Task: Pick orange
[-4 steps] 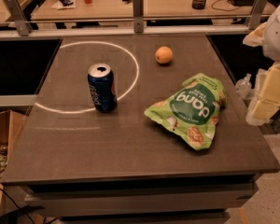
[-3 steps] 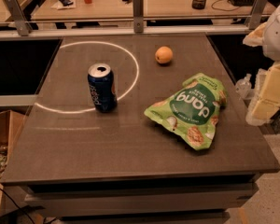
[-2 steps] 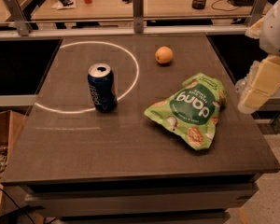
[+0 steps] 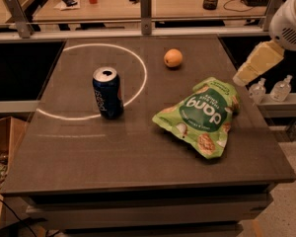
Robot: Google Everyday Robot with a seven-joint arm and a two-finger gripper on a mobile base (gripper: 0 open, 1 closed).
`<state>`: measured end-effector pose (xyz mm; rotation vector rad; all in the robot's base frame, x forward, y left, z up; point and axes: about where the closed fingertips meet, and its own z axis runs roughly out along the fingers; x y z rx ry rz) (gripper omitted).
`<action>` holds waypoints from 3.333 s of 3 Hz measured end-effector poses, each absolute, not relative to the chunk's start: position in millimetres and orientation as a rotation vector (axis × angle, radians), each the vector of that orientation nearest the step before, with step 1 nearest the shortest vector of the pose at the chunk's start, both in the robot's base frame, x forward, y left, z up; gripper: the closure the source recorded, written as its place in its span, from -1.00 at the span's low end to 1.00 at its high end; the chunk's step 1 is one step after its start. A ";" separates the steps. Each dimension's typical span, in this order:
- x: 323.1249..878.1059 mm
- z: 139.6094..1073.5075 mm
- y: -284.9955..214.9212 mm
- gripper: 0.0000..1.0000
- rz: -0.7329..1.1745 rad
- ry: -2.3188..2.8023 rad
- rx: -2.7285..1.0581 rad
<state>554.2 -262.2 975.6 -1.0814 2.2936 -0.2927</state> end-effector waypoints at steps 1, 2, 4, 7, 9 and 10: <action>582.3 975.9 -277.5 -1.00 -0.220 2.255 -0.873; 606.7 970.2 -275.2 -1.00 -0.031 2.205 -0.737; 637.1 960.4 -251.0 -1.00 0.160 2.156 -0.722; 654.1 917.5 -193.6 -1.00 0.392 2.137 -0.820; 680.6 880.1 -147.9 -1.00 0.465 2.043 -1.016; 706.2 870.6 -130.8 -1.00 0.471 2.001 -1.030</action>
Offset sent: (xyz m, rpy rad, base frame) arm 0.0868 -0.0081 -0.0101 0.6194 -0.1499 -0.1502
